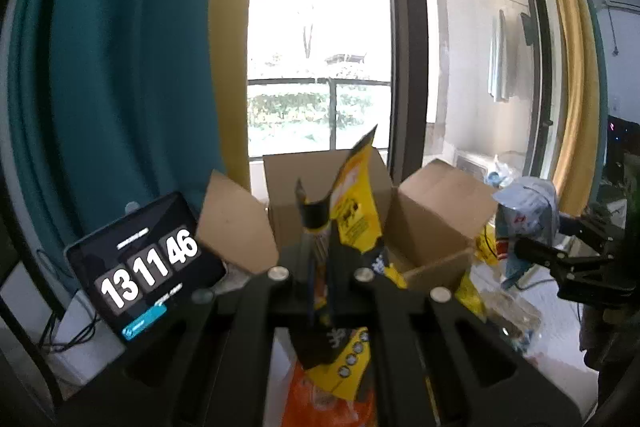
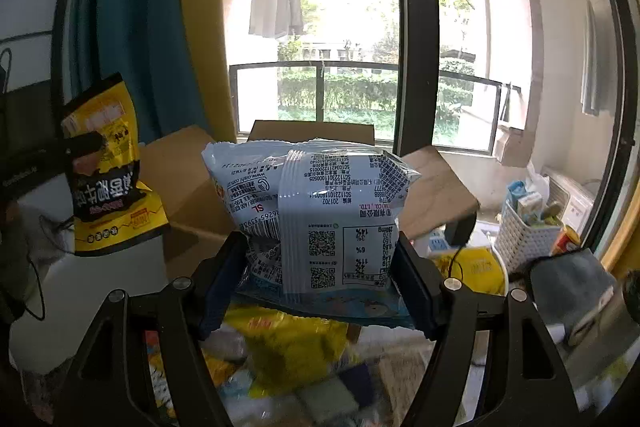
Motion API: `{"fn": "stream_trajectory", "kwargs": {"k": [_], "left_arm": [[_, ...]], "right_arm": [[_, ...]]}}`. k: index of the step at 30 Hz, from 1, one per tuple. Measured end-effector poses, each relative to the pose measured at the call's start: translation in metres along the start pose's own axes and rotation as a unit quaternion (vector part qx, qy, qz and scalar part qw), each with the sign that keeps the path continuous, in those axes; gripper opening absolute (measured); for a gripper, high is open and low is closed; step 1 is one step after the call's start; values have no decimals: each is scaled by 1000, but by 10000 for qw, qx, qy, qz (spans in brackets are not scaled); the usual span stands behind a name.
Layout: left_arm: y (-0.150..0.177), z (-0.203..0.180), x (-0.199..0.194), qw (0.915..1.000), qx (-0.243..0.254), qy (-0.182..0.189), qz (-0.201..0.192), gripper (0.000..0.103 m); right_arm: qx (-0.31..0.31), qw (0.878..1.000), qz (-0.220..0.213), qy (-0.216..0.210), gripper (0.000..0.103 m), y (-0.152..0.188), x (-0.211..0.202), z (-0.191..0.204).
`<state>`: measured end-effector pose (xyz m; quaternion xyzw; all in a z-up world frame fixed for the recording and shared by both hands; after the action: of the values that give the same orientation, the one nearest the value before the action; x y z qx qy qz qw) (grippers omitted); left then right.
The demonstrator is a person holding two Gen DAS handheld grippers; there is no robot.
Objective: Organize snacks
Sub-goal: 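Carry both bags over the cardboard box and release them inside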
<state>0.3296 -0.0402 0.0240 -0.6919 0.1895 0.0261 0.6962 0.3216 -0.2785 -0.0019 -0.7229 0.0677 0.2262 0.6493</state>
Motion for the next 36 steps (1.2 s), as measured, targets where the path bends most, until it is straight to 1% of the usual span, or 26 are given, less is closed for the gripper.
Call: {"fn": "stream_trajectory", "kwargs": {"k": [7, 14, 16, 21, 24, 26, 27, 28, 29, 30, 31, 32, 33, 36], "left_arm": [[-9, 7, 48, 10000, -67, 0, -72, 4], [-9, 12, 76, 9998, -146, -84, -102, 4], [-6, 15, 91, 9997, -148, -181, -14, 4], [0, 25, 119, 9988, -351, -272, 203, 4], [2, 30, 132, 9985, -354, -339, 262, 5], [3, 31, 142, 9982, -317, -340, 368, 6], [3, 33, 146, 9979, -342, -392, 374, 8], [2, 34, 149, 9979, -360, -417, 351, 15], [2, 35, 153, 9976, -361, -444, 385, 20], [3, 35, 156, 9974, -350, -463, 435, 36], [3, 35, 157, 9973, -359, -447, 465, 57], [1, 34, 156, 9975, -442, -363, 412, 64], [0, 34, 153, 9976, -468, -340, 382, 68], [-1, 33, 145, 9980, -378, -395, 322, 68]], "right_arm": [[42, 9999, -94, -36, 75, -22, 34, -9], [151, 9999, -21, -56, 75, -26, 68, -11], [195, 9998, 27, -30, 75, -26, 80, -13], [347, 9992, 175, -18, 75, -29, 107, -15], [404, 9988, 281, -45, 75, -34, 123, -14], [456, 9983, 371, -59, 75, -38, 135, -15], [497, 9978, 437, -38, 75, -39, 143, -16], [534, 9971, 533, -45, 75, -40, 151, -16], [536, 9965, 630, -96, 76, -40, 159, -17], [521, 9957, 741, -179, 77, -40, 167, -14], [515, 9944, 883, -279, 78, -39, 176, -11], [524, 9935, 958, -330, 80, -38, 180, -10], [549, 9936, 930, -320, 84, -38, 181, -10], [505, 9952, 789, -279, 85, -40, 173, -9]]}}
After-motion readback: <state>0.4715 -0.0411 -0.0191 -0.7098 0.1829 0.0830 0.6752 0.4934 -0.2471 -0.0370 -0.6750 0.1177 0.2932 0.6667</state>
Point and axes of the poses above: each gripper's, at about its wrist camera, not at the fingertips, and x roughly the way its jaws point, z to its left, y to its underside, the point moved 8 cm from there along x, roughly the way its jaws point, and after that the axes turned 2 degrees about y, right-handed, at the moved point
